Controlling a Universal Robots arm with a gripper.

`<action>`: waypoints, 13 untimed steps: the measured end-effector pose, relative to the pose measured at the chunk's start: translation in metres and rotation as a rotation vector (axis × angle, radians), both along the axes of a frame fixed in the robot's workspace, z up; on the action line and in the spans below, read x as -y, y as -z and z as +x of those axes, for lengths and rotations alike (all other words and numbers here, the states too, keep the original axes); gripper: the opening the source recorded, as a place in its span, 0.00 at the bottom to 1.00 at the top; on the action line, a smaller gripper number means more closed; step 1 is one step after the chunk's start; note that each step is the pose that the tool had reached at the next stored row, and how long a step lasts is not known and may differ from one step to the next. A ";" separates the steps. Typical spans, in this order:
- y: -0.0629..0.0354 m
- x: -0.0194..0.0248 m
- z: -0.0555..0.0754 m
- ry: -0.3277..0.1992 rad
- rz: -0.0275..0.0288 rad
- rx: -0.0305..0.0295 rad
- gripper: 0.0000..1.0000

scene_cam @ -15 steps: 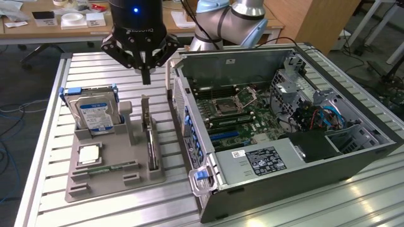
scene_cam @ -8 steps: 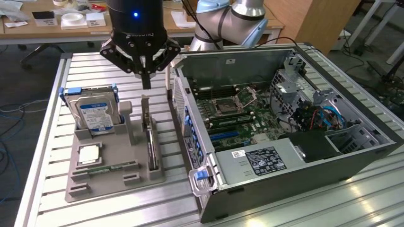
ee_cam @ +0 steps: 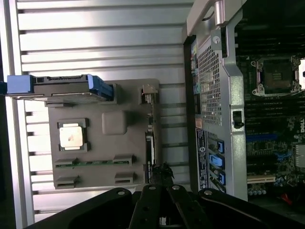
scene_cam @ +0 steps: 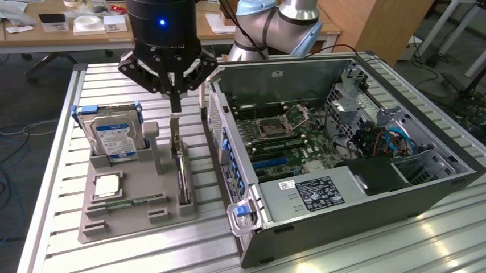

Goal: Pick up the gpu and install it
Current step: 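Reach for the gpu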

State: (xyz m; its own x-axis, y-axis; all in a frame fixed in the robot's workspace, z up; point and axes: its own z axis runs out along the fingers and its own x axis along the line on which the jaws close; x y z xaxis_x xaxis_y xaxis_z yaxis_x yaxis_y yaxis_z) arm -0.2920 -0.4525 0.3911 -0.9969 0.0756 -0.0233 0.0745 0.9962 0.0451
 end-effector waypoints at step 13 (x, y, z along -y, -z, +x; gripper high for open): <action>0.0013 0.0010 -0.010 0.000 -0.0001 0.0000 0.11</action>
